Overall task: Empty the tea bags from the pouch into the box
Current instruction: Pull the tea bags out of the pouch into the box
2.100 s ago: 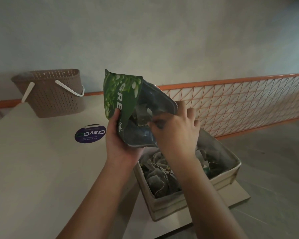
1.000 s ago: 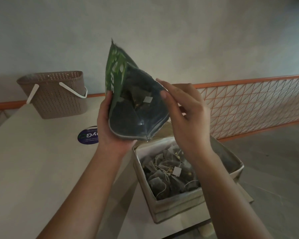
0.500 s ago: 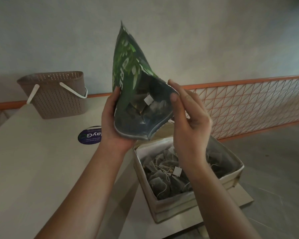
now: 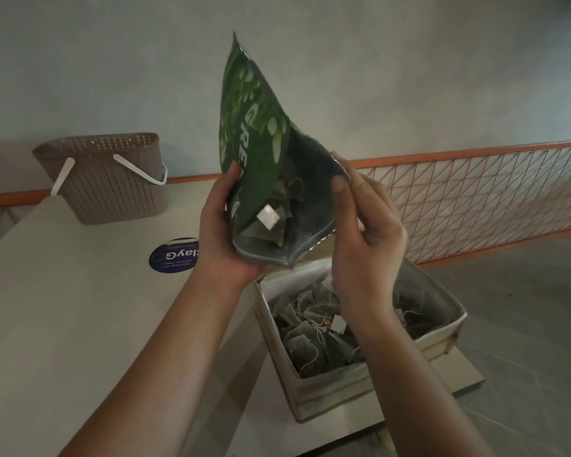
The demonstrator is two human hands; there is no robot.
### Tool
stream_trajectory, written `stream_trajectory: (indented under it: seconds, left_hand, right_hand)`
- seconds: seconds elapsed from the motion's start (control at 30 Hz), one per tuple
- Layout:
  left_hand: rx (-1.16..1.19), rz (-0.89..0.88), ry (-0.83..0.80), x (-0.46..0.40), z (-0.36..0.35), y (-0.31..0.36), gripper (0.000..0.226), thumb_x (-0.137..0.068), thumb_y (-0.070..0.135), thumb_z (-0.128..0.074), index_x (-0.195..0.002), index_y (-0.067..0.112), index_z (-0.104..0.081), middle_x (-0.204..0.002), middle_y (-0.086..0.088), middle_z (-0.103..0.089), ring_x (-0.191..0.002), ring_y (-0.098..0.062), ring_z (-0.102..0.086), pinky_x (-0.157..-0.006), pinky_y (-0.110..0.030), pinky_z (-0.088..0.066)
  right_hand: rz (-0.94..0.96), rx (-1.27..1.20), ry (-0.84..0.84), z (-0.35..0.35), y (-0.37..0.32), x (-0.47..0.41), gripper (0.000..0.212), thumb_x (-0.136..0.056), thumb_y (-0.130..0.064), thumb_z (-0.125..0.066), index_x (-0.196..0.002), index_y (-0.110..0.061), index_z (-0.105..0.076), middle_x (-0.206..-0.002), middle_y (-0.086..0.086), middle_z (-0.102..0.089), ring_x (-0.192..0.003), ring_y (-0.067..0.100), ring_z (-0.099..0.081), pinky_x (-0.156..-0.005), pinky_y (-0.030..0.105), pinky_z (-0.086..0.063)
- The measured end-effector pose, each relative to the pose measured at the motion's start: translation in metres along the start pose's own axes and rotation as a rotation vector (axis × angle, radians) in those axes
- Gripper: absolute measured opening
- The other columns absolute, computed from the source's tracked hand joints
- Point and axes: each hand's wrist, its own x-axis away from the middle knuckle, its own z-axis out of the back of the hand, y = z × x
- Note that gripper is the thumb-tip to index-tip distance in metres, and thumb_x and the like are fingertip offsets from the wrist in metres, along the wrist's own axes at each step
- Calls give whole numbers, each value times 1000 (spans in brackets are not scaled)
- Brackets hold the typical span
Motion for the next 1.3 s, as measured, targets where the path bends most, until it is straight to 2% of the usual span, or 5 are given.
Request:
stream_trajectory:
  seconds: [0.43,0.6,0.97,1.13,1.3]
  left_hand:
    - [29,-44,146,1,1,-6,53,-96,53,-50,-116,9,-73,-119,-13,-70,-101,-33,-70,-85,-45,-61]
    - [40,-95,170,2,1,-13,59,-90,47,-58,-137,11,-62,-140,-10,-63,-128,-29,-60,-112,-43,-44]
    - [28,-31,146,-3,24,-9,69,-91,54,-55,-151,22,-47,-158,-5,-43,-144,-30,-42,-119,-49,-32]
    - [72,-40,157,-3,33,-7,66,-89,51,-62,-149,25,-51,-158,-1,-44,-147,-27,-40,-121,-46,-29]
    - [95,1,140,0,32,-8,66,-90,53,-60,-149,26,-50,-158,-2,-45,-145,-27,-42,-120,-46,-31]
  right_hand:
    - [-63,387,-220,-1,21,18,24,-81,-46,-71,-90,-24,-63,-125,-4,-42,-116,16,-53,-84,20,-53]
    - [-58,729,-194,-16,20,30,53,-65,-81,-60,-92,-37,-71,-121,-5,-48,-115,16,-46,-79,39,-55]
    - [-345,210,-306,17,10,17,16,-84,-37,-64,-85,-21,-65,-108,1,-56,-99,14,-57,-83,23,-50]
    - [-392,25,-228,43,5,20,11,-89,-17,-66,-92,-7,-62,-87,16,-65,-84,38,-63,-79,51,-54]
    - [-400,177,-250,54,16,25,16,-85,-17,-71,-85,-18,-55,-80,6,-64,-75,28,-64,-67,39,-57]
